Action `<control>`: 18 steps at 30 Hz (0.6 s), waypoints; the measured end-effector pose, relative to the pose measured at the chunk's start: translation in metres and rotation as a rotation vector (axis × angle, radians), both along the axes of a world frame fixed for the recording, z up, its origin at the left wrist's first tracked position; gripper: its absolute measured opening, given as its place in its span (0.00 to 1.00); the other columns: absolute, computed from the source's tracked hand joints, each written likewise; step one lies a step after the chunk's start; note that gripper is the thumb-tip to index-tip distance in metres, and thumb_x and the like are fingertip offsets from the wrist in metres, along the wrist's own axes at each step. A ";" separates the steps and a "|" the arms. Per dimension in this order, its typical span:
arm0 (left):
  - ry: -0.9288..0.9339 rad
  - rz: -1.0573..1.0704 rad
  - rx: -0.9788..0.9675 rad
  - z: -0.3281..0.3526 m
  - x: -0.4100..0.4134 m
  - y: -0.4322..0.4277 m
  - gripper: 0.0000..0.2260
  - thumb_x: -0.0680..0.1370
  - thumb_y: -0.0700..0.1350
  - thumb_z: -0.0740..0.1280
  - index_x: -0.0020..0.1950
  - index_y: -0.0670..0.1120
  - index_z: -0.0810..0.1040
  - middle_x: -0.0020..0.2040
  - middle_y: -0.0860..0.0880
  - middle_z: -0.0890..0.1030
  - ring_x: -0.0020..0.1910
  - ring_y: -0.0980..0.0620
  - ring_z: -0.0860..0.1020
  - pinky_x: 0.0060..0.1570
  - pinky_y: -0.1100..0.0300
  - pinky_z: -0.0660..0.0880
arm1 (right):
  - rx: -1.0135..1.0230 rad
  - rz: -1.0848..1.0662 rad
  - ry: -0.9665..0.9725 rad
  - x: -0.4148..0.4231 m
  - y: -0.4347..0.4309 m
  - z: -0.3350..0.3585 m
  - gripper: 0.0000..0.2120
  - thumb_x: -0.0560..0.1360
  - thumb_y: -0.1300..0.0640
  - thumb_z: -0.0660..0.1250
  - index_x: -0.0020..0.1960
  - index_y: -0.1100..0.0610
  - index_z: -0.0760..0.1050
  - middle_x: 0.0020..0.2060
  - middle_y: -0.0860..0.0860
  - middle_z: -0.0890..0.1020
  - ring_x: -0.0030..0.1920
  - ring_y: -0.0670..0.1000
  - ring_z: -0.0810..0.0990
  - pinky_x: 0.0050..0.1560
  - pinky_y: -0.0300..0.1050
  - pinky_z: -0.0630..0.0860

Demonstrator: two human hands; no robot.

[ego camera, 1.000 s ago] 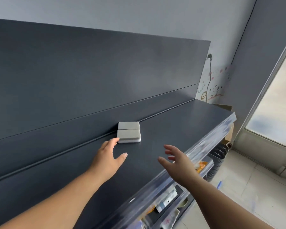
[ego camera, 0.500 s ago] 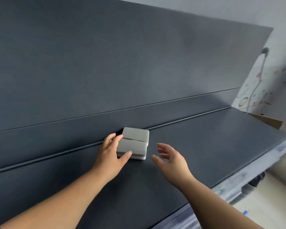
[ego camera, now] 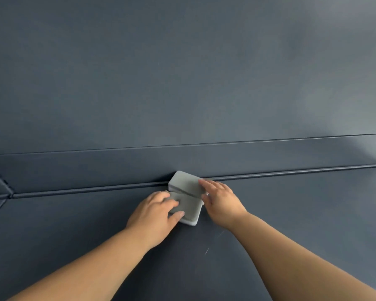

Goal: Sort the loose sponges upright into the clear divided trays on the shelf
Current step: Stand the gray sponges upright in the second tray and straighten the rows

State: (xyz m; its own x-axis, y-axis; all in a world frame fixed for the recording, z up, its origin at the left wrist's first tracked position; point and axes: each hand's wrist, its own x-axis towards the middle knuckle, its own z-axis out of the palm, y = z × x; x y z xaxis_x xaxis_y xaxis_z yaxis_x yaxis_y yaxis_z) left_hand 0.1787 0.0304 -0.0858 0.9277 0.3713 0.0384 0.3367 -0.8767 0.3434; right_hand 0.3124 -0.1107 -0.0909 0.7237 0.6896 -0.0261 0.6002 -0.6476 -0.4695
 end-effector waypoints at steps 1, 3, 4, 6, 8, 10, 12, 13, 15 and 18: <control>0.002 0.011 0.015 0.001 0.000 -0.002 0.20 0.79 0.60 0.57 0.67 0.55 0.73 0.68 0.56 0.68 0.70 0.55 0.63 0.66 0.62 0.62 | -0.050 -0.007 -0.039 0.003 0.001 0.000 0.22 0.81 0.49 0.53 0.74 0.45 0.60 0.73 0.44 0.65 0.73 0.53 0.60 0.72 0.48 0.60; 0.022 0.043 0.047 0.004 -0.004 -0.006 0.18 0.78 0.62 0.58 0.61 0.55 0.75 0.59 0.56 0.71 0.63 0.54 0.68 0.58 0.62 0.67 | -0.097 -0.035 -0.090 0.004 0.001 0.001 0.21 0.80 0.44 0.54 0.73 0.45 0.63 0.69 0.45 0.68 0.70 0.53 0.63 0.69 0.49 0.62; 0.038 0.064 0.057 0.005 -0.006 -0.007 0.17 0.77 0.63 0.59 0.58 0.55 0.75 0.56 0.56 0.70 0.60 0.54 0.68 0.54 0.61 0.67 | -0.094 -0.043 -0.102 0.004 0.001 0.002 0.21 0.79 0.42 0.55 0.71 0.45 0.66 0.67 0.46 0.69 0.68 0.53 0.65 0.68 0.48 0.62; 0.061 0.111 0.063 0.005 -0.010 -0.009 0.16 0.75 0.63 0.62 0.55 0.53 0.72 0.53 0.55 0.69 0.58 0.53 0.68 0.49 0.61 0.67 | -0.066 -0.054 -0.093 0.004 -0.001 0.003 0.21 0.77 0.42 0.60 0.67 0.47 0.70 0.64 0.47 0.70 0.65 0.53 0.66 0.66 0.47 0.65; 0.061 0.156 0.052 0.004 -0.011 -0.011 0.18 0.74 0.63 0.64 0.56 0.53 0.68 0.55 0.54 0.68 0.59 0.52 0.67 0.50 0.61 0.68 | -0.032 -0.065 -0.044 0.003 -0.004 0.003 0.20 0.75 0.45 0.64 0.64 0.51 0.71 0.63 0.49 0.70 0.64 0.54 0.67 0.62 0.47 0.68; 0.059 0.184 0.034 0.002 -0.011 -0.012 0.24 0.74 0.62 0.64 0.65 0.53 0.64 0.60 0.53 0.67 0.63 0.51 0.66 0.56 0.60 0.68 | -0.030 -0.084 0.002 0.002 -0.009 0.001 0.19 0.75 0.49 0.66 0.63 0.54 0.70 0.61 0.51 0.71 0.62 0.55 0.69 0.59 0.46 0.69; 0.083 0.198 0.035 0.000 -0.010 -0.013 0.28 0.75 0.62 0.63 0.71 0.54 0.61 0.64 0.53 0.64 0.66 0.51 0.65 0.60 0.59 0.68 | -0.028 -0.118 0.011 -0.002 -0.015 -0.001 0.18 0.75 0.50 0.66 0.62 0.54 0.68 0.59 0.52 0.73 0.60 0.55 0.70 0.57 0.45 0.69; 0.094 0.203 0.042 0.000 -0.010 -0.014 0.27 0.75 0.62 0.62 0.71 0.54 0.63 0.65 0.54 0.64 0.66 0.52 0.64 0.61 0.59 0.68 | -0.019 -0.139 0.006 -0.004 -0.018 -0.002 0.18 0.75 0.51 0.66 0.62 0.54 0.67 0.58 0.52 0.74 0.59 0.55 0.71 0.56 0.45 0.69; 0.100 0.209 0.068 0.000 -0.010 -0.014 0.24 0.75 0.62 0.62 0.68 0.54 0.67 0.65 0.55 0.64 0.64 0.51 0.65 0.61 0.58 0.67 | -0.014 -0.175 -0.020 -0.007 -0.023 -0.002 0.21 0.74 0.50 0.67 0.64 0.53 0.64 0.56 0.52 0.74 0.57 0.56 0.71 0.55 0.46 0.69; 0.067 0.229 0.047 -0.004 -0.013 -0.019 0.19 0.75 0.60 0.64 0.62 0.54 0.68 0.64 0.56 0.64 0.62 0.50 0.64 0.60 0.57 0.66 | 0.001 -0.196 -0.024 -0.013 -0.028 -0.001 0.26 0.74 0.53 0.67 0.68 0.52 0.61 0.57 0.53 0.72 0.57 0.57 0.71 0.55 0.47 0.69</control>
State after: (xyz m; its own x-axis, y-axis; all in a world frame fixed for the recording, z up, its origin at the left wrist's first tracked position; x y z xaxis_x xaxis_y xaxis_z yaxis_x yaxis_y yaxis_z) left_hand 0.1659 0.0117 -0.0894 0.8205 0.5716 0.0021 0.5492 -0.7894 0.2744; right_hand 0.2994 -0.1384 -0.0914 0.8445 0.5355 -0.0065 0.4737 -0.7526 -0.4574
